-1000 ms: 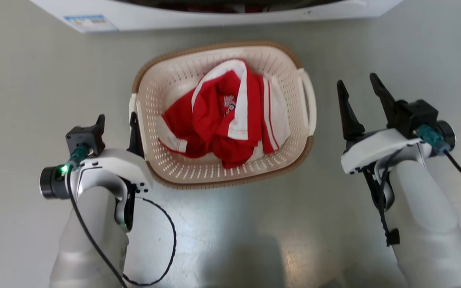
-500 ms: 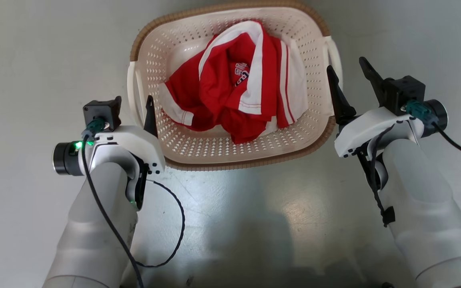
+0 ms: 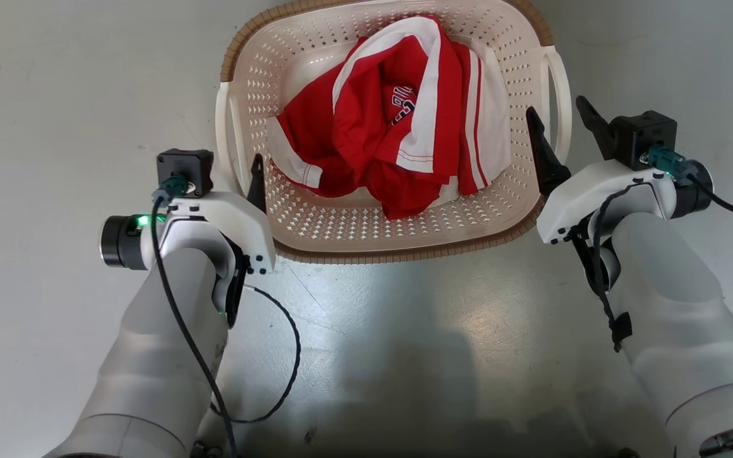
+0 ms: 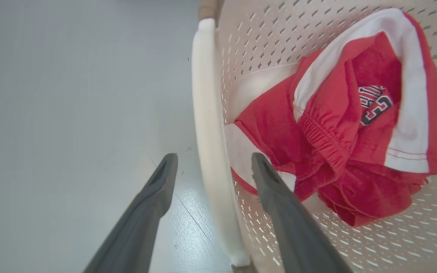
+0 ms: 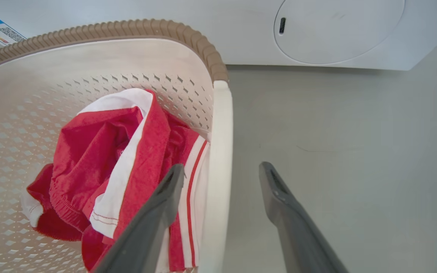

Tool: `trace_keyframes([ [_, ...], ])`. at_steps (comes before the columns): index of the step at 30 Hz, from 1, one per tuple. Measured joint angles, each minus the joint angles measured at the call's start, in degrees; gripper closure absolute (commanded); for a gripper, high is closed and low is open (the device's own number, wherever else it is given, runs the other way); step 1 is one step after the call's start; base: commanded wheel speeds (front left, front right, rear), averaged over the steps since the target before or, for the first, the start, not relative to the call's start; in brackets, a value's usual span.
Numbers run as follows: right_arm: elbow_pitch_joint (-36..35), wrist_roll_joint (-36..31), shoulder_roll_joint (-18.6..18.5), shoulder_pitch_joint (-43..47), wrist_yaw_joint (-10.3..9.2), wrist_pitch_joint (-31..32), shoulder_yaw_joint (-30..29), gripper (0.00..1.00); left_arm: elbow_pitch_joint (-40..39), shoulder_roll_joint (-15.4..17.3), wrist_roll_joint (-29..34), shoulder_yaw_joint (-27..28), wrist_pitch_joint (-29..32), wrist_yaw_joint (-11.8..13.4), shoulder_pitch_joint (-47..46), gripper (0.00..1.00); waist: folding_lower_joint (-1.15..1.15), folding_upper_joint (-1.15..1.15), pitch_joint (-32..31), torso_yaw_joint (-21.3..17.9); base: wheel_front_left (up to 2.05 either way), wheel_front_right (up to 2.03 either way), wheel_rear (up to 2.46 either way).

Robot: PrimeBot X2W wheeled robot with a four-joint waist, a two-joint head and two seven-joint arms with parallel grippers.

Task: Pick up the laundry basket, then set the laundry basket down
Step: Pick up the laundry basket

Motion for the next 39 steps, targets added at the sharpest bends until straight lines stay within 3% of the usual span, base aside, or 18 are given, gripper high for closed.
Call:
trace_keyframes([
  [5, 2.74, 1.01, -0.07, -1.32, 0.00, 0.00, 0.54, 0.00, 1.72, -0.05, -2.71, -2.85, 0.00, -0.15, -1.06, 0.02, 0.00, 0.00, 0.22, 0.26, 0.00, 0.00, 0.00],
  [8, 3.67, 1.51, -0.11, -2.18, 0.00, 0.00, 1.29, 0.00, 2.10, -0.07, -4.17, -4.44, 0.00, -0.13, -1.53, 0.22, 0.00, 0.00, 0.40, 0.41, 0.00, 0.00, 0.00],
  [9, 3.83, 1.51, -0.13, -2.36, 0.00, 0.00, 1.58, 0.05, 2.20, -0.08, -4.83, -5.08, 0.00, -0.12, -1.75, 0.36, 0.00, 0.00, 0.47, 0.47, 0.00, 0.00, 0.00],
  [10, 4.15, 1.52, -0.12, -2.49, 0.00, 0.00, 1.80, 0.16, 2.23, -0.09, -5.46, -5.56, 0.00, -0.11, -1.92, 0.41, 0.00, 0.00, 0.53, 0.52, 0.00, 0.00, 0.00],
  [11, 4.70, 1.59, -0.12, -2.64, 0.00, 0.00, 2.03, 0.21, 2.31, -0.09, -5.88, -6.02, 0.00, -0.02, -2.05, 0.50, 0.00, 0.00, 0.58, 0.57, 0.00, 0.00, 0.00],
  [12, 5.24, 1.94, -0.13, -2.88, 0.00, 0.00, 2.24, 0.49, 2.38, -0.09, -6.24, -6.49, 0.00, 0.19, -2.08, 0.52, 0.00, 0.00, 0.63, 0.62, 0.00, 0.00, 0.00],
  [13, 5.57, 2.23, -0.13, -3.15, 0.00, 0.00, 2.47, 0.58, 2.53, -0.09, -6.58, -6.99, 0.00, 0.41, -2.09, 0.56, 0.00, 0.00, 0.67, 0.67, 0.00, 0.00, 0.00],
  [15, 6.66, 2.37, -0.16, -3.69, 0.00, 0.00, 3.10, 0.60, 2.72, -0.10, -7.24, -7.66, 0.00, 0.52, -2.09, 0.63, 0.00, 0.00, 0.70, 0.74, 0.00, 0.00, 0.00],
  [16, 7.04, 2.33, -0.15, -3.78, 0.00, 0.00, 3.27, 1.00, 2.78, -0.10, -7.51, -8.02, 0.00, 0.74, -2.10, 0.71, 0.00, 0.00, 0.71, 0.76, 0.00, 0.00, 0.00],
  [18, 7.49, 2.33, -0.16, -4.08, 0.00, 0.00, 3.32, 1.00, 2.82, -0.10, -8.59, -8.80, 0.00, 1.00, -2.15, 1.00, 0.00, 0.00, 0.72, 0.85, 0.00, 0.00, 0.00],
  [29, 9.37, 2.56, -0.21, -4.32, -0.05, 0.00, 3.07, 1.00, 2.71, -0.45, -11.74, -11.93, 0.02, 2.50, -2.10, 1.00, 0.00, 0.00, -1.64, 0.83, 0.00, 0.00, 0.00],
  [39, 10.63, 7.00, -0.01, -0.14, -0.05, 0.00, 6.43, 1.00, 3.48, -0.69, -13.10, -12.25, 0.11, 3.23, 1.98, 1.00, 0.00, 0.00, -8.78, -0.79, 0.00, 0.00, 0.00],
])
